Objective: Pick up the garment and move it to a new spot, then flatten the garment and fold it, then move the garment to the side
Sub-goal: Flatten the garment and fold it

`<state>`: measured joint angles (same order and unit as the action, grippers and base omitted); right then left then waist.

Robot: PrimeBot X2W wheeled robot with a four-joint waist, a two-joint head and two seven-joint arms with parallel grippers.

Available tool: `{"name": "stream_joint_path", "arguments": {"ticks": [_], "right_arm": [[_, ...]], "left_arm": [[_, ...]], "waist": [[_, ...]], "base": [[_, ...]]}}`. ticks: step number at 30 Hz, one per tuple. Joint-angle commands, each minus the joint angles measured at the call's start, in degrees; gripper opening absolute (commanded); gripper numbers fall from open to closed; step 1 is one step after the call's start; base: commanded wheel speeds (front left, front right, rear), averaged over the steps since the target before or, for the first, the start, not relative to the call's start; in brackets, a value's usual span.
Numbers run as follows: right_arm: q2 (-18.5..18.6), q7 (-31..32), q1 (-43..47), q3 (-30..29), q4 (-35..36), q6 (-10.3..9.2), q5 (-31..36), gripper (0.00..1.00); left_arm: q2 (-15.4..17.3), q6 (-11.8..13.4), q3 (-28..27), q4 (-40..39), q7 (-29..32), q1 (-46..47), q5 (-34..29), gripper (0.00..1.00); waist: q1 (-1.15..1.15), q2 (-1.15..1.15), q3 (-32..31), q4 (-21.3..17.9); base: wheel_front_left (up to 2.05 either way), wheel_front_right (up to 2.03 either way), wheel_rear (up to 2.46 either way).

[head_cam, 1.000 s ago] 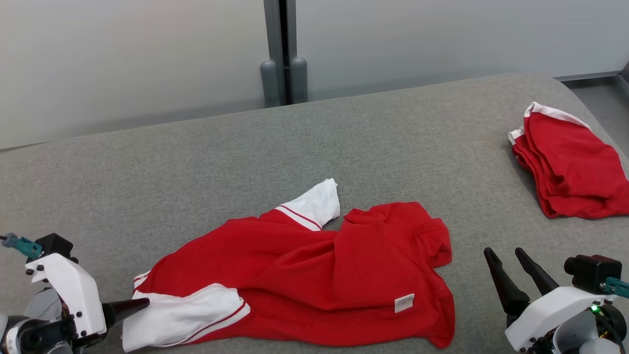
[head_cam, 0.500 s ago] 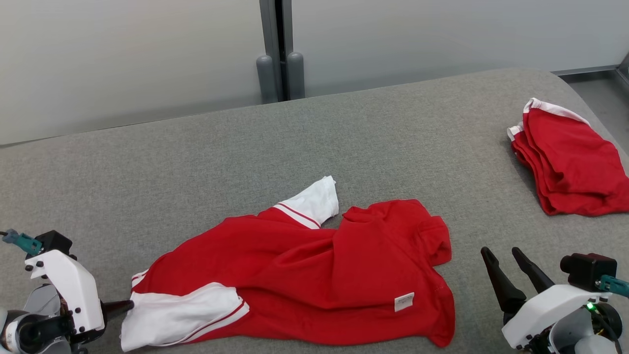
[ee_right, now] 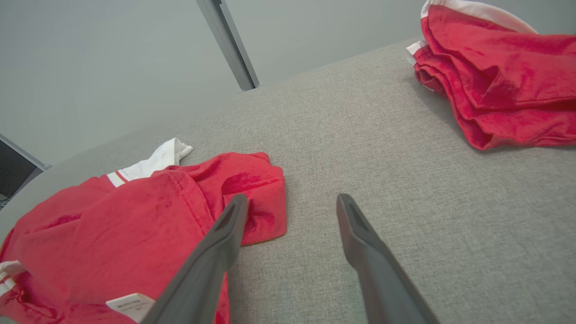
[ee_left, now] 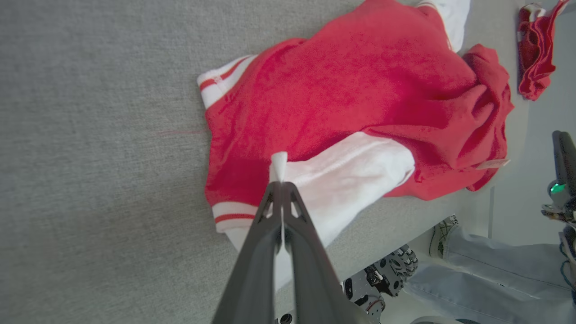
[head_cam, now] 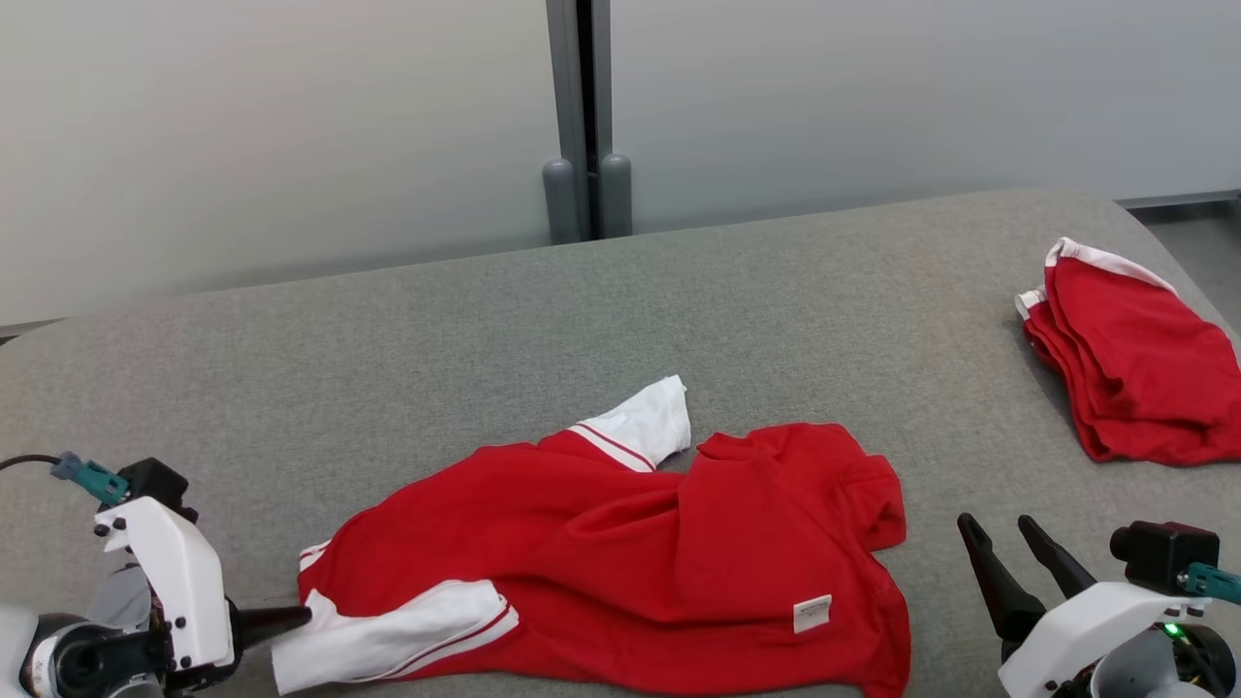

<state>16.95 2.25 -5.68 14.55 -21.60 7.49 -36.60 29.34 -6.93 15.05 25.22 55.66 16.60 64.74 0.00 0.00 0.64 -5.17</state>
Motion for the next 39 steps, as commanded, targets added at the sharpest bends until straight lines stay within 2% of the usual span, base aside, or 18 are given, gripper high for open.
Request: {"name": "stream_joint_path", "arguments": {"ticks": [1, 8, 15, 16, 17, 18, 21, 24, 29, 35, 39], "right_arm": [[0.19, 0.20, 0.78, -0.23, -0.09, 0.00, -0.04, 1.00], [0.22, 1.03, 2.18, -0.88, 0.20, 0.00, 0.35, 1.00], [0.29, 2.07, 2.27, -0.75, 0.42, 0.00, 0.85, 1.00], [0.25, 2.33, 2.23, -0.66, 0.40, 0.00, 0.90, 1.00], [0.23, 2.68, 2.26, -0.60, 0.39, 0.00, 1.00, 1.00], [0.24, 2.88, 2.43, -0.64, 0.46, 0.00, 1.02, 1.00], [0.31, 3.79, 3.05, -1.01, 0.63, 0.00, 1.29, 1.00], [0.43, 4.25, 3.25, -1.35, 1.05, 0.00, 1.43, 1.00], [-0.09, 4.17, 3.44, -1.78, 1.73, 0.00, 1.95, 1.00], [-0.51, 3.85, 2.16, -1.73, 2.64, 0.00, 2.21, 1.00], [-0.20, 4.05, 1.20, -1.62, 3.19, 0.00, 2.55, 1.00]], "left_arm": [[0.85, -0.31, 0.42, -2.18, 2.21, -1.57, 1.48, 0.00], [3.33, 0.28, 1.93, -13.68, 12.51, -9.28, 8.30, 0.00], [4.40, 2.09, 3.32, -19.44, 14.47, -14.87, 8.40, 0.00], [4.22, 2.28, 3.75, -19.53, 14.43, -15.36, 8.15, 0.42], [4.03, 2.41, 4.19, -19.49, 14.74, -15.99, 8.03, 0.94], [3.93, 2.54, 4.51, -19.39, 14.74, -16.36, 7.89, 1.00], [4.11, 2.80, 4.13, -19.51, 13.96, -16.34, 7.58, 1.00], [4.38, 2.40, 1.62, -20.23, 10.52, -14.15, 6.78, 1.00], [3.37, 0.47, -1.51, -20.75, -1.66, -10.40, 0.44, 1.00], [2.82, -0.62, 3.99, -17.69, -10.83, -6.14, -5.70, 1.00], [4.26, -0.55, 9.66, -15.54, -15.93, -2.45, -8.00, 1.00]], "waist": [[0.00, 0.00, -1.45, 1.44], [0.00, 0.00, -3.49, 4.17], [0.00, 0.00, -4.01, 5.25], [0.00, 0.00, -4.08, 5.28], [0.00, 0.00, -4.17, 5.29], [0.00, 0.00, -4.27, 5.28], [0.00, 0.00, -4.54, 5.25], [0.00, 0.00, -4.70, 5.17], [0.00, 0.00, -4.66, 4.74], [0.00, 0.00, -3.67, 3.17], [0.00, 0.00, -2.40, 1.22]], "base": [[0.00, 0.00, 0.00], [0.00, 0.00, 0.00], [0.00, 0.00, 0.00], [0.00, 0.00, 0.00], [0.00, 0.00, 0.00], [0.00, 0.00, 0.00], [0.00, 0.00, 0.00], [0.00, 0.00, 0.00], [0.00, 0.00, 0.00], [0.00, 0.00, 0.00], [0.00, 0.00, 0.00]]}}
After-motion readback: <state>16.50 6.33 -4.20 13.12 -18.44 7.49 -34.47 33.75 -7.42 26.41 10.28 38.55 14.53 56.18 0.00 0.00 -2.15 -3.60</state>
